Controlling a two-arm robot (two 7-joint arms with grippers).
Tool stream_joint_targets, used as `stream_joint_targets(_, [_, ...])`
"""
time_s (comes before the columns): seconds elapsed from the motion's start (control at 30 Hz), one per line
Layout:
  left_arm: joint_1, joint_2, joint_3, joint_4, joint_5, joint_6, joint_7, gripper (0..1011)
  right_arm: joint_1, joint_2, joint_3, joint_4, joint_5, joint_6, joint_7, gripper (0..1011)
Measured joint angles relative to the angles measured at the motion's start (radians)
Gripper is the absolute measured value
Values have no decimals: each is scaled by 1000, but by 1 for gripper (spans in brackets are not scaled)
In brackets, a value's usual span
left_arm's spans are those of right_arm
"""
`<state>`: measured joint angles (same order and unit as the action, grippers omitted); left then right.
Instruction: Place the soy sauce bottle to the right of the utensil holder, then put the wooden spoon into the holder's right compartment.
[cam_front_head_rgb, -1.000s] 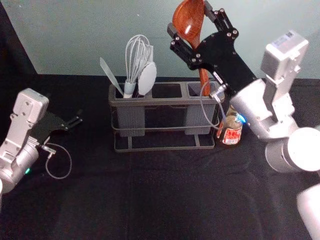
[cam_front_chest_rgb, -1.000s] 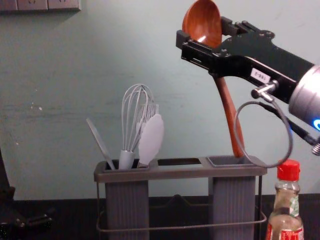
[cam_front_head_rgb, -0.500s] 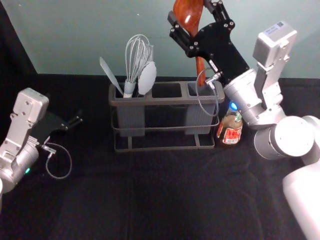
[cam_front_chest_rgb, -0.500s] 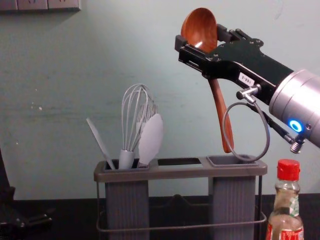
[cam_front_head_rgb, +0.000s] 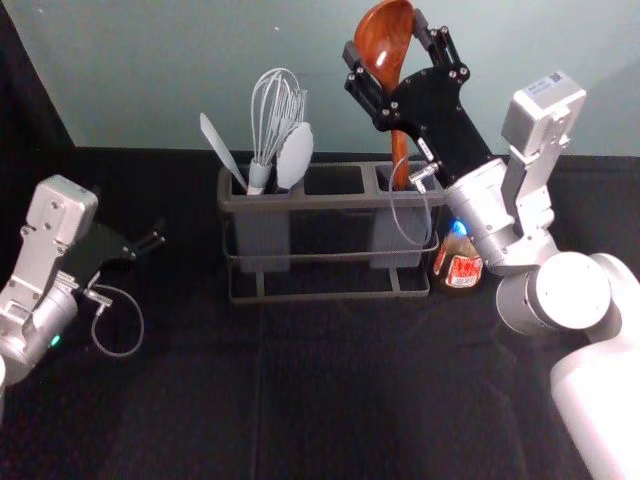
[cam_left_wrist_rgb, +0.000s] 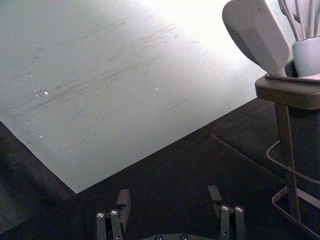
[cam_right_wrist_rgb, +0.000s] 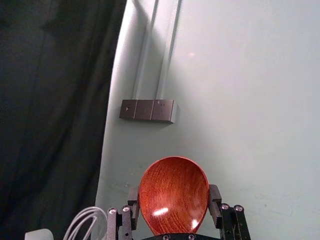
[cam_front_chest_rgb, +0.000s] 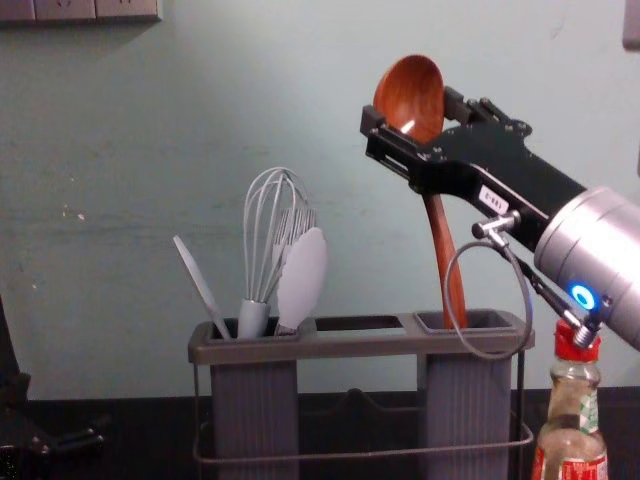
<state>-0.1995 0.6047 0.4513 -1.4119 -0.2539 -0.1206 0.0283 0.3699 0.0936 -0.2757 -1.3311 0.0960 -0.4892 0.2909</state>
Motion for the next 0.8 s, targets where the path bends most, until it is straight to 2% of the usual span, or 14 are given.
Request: stream_joint_targets(0.8, [0, 0, 0, 0, 0, 0, 0, 1011, -24, -15, 28, 63, 29, -40, 27, 836])
